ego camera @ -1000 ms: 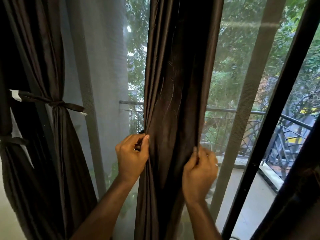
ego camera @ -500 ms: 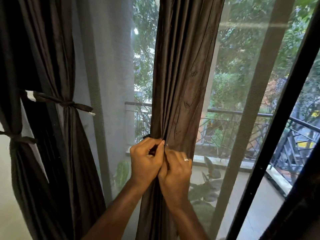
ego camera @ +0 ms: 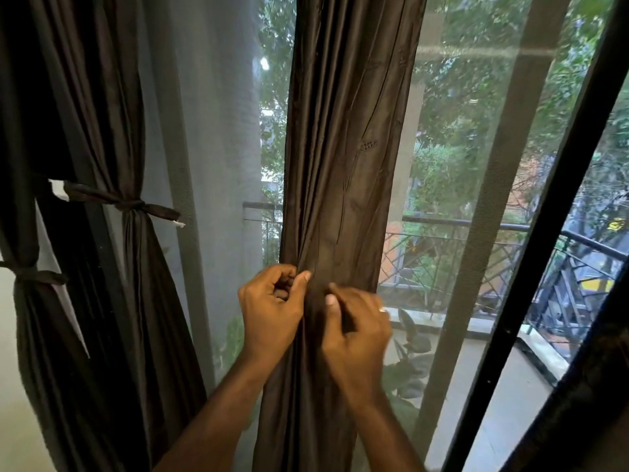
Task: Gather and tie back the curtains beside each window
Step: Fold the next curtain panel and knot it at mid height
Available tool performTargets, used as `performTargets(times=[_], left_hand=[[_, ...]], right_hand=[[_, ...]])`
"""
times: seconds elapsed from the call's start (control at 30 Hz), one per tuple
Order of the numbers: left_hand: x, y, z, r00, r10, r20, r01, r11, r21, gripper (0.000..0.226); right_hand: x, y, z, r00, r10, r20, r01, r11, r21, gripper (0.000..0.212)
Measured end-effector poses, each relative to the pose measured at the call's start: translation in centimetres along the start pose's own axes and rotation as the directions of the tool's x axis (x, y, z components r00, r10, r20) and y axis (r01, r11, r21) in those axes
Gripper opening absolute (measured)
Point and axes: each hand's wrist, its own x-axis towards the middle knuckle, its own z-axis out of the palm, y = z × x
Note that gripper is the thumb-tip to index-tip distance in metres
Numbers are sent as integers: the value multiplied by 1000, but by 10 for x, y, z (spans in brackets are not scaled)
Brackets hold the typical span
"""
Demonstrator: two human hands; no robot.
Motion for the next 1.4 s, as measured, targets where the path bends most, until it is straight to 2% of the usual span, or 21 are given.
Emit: performTargets(times=[0.1,0.13,0.2,0.23,0.37,0.43,0.5,0.57,0.73,0.83,0.9,1.03,1.2,1.4], left_hand=[[2,-4,-3,1000,-28,5,28,1000,13,17],[3,-4,-3,999,-35,5,35,999,26,13],[4,-6,-1,999,-39,-5,39,998,57,10],[5,-7,1,999,-36,-12,37,997,70,10],[5,-9,6,999,-18,-31,21,994,108,11],[5,-9,7,1000,-11,-23,13,993,114,9],[5,-10,8,1000,-2,-14,4,993,117,9],[7,-11,8,1000,3,-17,-1,994,113,11],[8,-14,10,1000,-4,-18,6,995,102,15],[5,-13,14,1000,-17,-4,17,997,80,20],[3,-9,18,1000,-5,7,4,997,74,23],[-1,-5,18,1000,1,24,-2,999,41,23],[-4,-2,9,997,-48,66,53,996,-65,12],[-1,-1,4,994,-62,95,72,992,-106,18]], right_hand=[[25,18,-16,947,266,-178,-259,964,64,32],[33,23,-19,926,335,-175,-323,942,93,35],[41,32,-20,912,396,-105,-381,915,133,24],[40,35,-20,916,391,-91,-379,917,124,16],[26,35,-21,915,327,-238,-315,945,88,21],[20,31,-19,936,299,-188,-289,954,78,13],[21,29,-13,933,347,-93,-337,935,108,23],[23,29,-8,936,345,-75,-334,934,126,21],[16,35,-6,965,201,-169,-206,979,-10,7],[2,19,1,996,-48,-78,37,989,-145,6],[-4,6,10,989,-151,-9,146,969,-201,9],[-2,2,23,994,-105,-23,100,980,-170,11],[-4,6,29,998,-57,-3,56,990,-128,15],[-5,-1,31,997,-71,30,74,994,-83,10]])
